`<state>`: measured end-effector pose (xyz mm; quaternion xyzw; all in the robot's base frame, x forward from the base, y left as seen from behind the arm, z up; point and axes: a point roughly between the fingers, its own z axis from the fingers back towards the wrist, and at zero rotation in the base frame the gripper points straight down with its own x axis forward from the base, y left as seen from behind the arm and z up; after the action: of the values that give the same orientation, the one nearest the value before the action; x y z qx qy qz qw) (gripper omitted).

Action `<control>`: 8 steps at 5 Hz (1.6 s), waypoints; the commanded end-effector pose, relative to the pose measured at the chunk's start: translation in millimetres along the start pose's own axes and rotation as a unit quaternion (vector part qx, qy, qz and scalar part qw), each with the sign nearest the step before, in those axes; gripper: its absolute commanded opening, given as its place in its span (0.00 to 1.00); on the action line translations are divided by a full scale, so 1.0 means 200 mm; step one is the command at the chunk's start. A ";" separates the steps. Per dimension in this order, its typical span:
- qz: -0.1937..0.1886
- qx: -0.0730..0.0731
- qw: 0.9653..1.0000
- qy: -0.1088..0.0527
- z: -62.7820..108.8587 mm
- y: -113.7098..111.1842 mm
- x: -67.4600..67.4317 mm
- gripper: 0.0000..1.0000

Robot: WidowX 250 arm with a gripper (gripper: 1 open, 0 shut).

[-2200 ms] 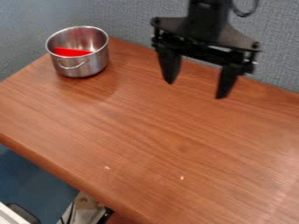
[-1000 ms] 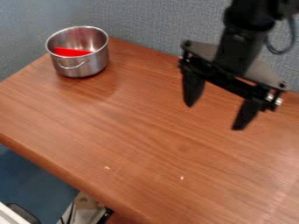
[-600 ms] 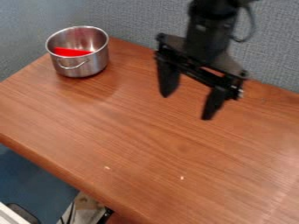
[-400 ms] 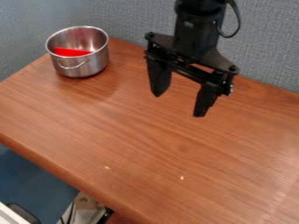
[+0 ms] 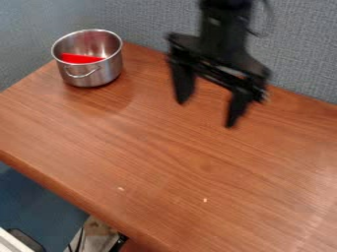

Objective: Put the red object in the metal pot

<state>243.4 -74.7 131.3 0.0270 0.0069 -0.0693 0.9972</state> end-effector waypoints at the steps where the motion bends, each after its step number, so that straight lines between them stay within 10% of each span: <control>1: -0.025 0.007 1.000 0.008 -0.09 -0.11 0.01 1.00; 3: 0.022 -0.011 1.000 -0.014 0.03 0.18 -0.08 1.00; 5: 0.094 0.010 0.995 -0.003 -0.01 -0.05 0.01 1.00; 8: 0.107 0.007 0.994 0.007 0.22 0.03 0.07 1.00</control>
<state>254.2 -75.3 161.8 0.0414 0.0369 0.0350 0.9978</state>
